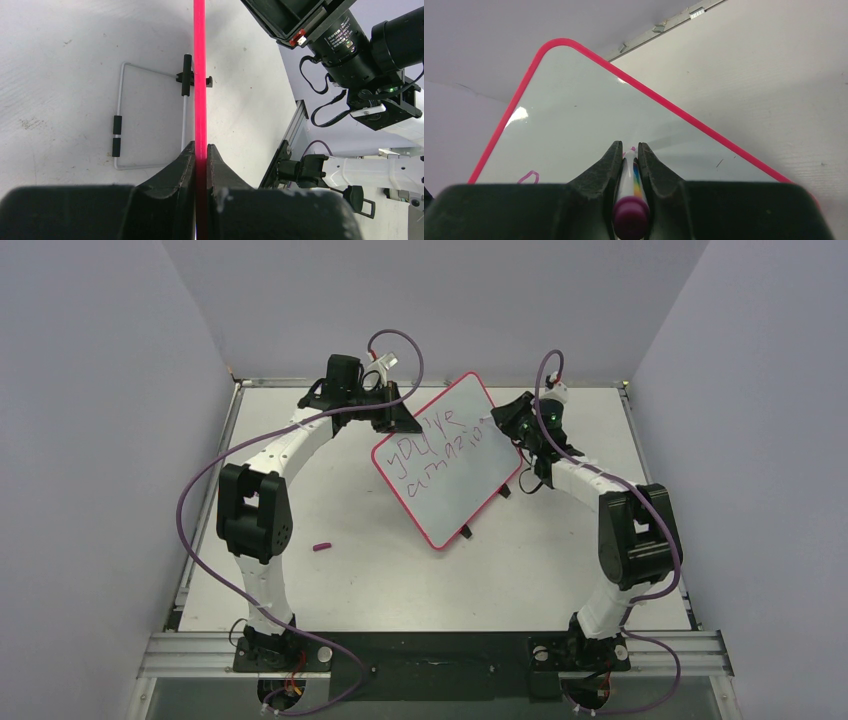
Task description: Write a sentence on the whiteboard
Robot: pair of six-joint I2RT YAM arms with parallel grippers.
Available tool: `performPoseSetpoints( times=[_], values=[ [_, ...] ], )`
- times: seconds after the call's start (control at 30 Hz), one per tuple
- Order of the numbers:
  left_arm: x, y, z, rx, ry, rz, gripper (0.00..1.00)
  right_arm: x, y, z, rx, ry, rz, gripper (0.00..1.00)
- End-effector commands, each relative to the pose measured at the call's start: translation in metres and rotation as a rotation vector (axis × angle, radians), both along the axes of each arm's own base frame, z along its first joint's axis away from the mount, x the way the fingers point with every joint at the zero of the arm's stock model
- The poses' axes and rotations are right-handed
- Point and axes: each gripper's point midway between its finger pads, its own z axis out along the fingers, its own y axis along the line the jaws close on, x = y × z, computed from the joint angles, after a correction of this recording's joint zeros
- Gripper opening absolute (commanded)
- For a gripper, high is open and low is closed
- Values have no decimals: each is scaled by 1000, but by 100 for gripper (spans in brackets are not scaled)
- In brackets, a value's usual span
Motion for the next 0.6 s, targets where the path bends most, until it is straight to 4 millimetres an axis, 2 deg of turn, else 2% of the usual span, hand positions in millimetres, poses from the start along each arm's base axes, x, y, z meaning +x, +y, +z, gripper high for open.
performPoseSetpoints(
  times=[0.0,0.27,0.57],
  values=[
    [-18,-9,72,-114,-168,-92,0,12,2,22,-2,-60,-4,0],
    [-17,-9,72,-113,-168,-92,0,9,1,15,-9,-49,-1,0],
    [-17,-9,71,-112,-167,-91,0,-4,-3,-2,-18,-23,-4,0]
  ],
)
